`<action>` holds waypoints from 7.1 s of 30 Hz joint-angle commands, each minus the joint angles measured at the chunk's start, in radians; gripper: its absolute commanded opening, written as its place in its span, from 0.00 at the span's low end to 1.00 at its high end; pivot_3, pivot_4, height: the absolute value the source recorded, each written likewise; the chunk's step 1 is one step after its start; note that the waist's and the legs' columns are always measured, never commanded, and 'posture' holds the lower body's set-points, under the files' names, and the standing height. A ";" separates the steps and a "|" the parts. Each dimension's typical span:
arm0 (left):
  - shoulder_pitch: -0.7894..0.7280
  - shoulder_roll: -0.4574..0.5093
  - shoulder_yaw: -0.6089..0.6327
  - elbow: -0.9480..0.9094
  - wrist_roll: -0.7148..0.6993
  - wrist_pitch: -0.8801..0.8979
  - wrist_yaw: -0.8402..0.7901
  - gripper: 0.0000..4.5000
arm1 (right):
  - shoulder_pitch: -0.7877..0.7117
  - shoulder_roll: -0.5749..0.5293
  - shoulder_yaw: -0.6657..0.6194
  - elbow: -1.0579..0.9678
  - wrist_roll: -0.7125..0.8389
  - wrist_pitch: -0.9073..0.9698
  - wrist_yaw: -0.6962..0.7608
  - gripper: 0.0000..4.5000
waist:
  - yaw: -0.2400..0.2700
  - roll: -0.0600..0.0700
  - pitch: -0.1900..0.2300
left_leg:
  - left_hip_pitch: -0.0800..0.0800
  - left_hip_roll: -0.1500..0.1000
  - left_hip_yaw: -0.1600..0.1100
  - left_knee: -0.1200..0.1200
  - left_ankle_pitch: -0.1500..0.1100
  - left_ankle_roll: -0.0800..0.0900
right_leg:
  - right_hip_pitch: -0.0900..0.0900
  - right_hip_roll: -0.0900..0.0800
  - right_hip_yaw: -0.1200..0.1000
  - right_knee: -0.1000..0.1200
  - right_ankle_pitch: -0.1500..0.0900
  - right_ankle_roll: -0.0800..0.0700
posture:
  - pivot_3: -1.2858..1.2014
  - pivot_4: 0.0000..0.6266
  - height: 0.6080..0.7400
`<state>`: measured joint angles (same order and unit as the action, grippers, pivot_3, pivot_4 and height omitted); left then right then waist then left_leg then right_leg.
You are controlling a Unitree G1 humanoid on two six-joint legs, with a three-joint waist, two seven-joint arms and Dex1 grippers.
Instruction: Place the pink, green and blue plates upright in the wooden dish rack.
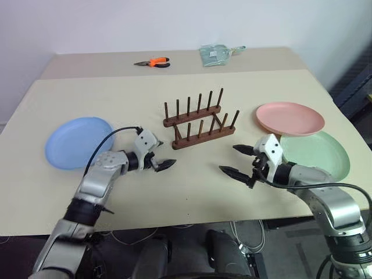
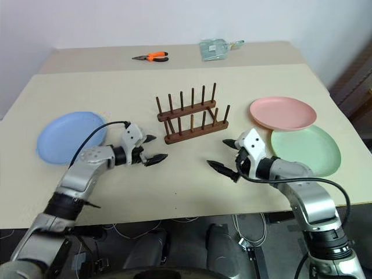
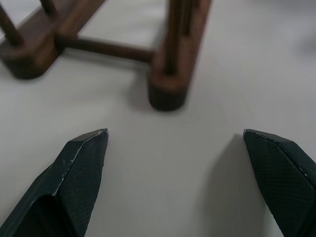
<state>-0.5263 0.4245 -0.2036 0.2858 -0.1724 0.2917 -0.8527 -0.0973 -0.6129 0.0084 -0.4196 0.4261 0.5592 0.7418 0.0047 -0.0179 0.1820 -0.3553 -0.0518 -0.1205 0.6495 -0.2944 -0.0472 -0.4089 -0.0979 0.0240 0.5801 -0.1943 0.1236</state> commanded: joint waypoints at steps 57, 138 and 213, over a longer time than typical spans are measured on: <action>0.130 -0.172 -0.071 -0.223 0.208 0.180 0.299 0.41 | -0.202 0.004 0.142 0.436 -0.403 -0.235 -0.131 0.00 | 0.002 -0.002 -0.006 | 0.004 0.001 0.000 0.002 0.000 0.001 | 0.004 0.001 0.000 0.002 -0.002 0.003 | 0.52 0.24 1.00; 0.180 -0.052 -0.038 -0.443 -0.013 0.056 0.069 0.40 | -0.502 0.078 -0.395 0.121 0.780 0.457 -0.661 0.18 | -0.001 0.005 -0.008 | -0.002 -0.001 -0.005 -0.002 0.000 0.000 | -0.001 0.000 -0.003 0.000 -0.001 -0.002 | 0.52 0.24 1.00; 0.152 -0.064 -0.044 -0.399 -0.013 0.021 0.045 0.40 | -0.638 0.438 -0.259 0.140 0.840 0.302 -0.907 0.00 | -0.020 0.008 -0.006 | -0.002 -0.002 -0.007 -0.003 -0.001 0.002 | -0.002 0.000 -0.002 0.002 -0.001 0.002 | 0.52 0.24 1.00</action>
<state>-0.3596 0.3600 -0.2569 -0.0834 -0.1782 0.3227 -0.8045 -0.7269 -0.1828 -0.2252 -0.2705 1.2282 0.8664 -0.1276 -0.0154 -0.0097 0.1757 -0.3568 -0.0535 -0.1278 0.6462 -0.2952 -0.0455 -0.4107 -0.0976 0.0222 0.5818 -0.1956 0.1251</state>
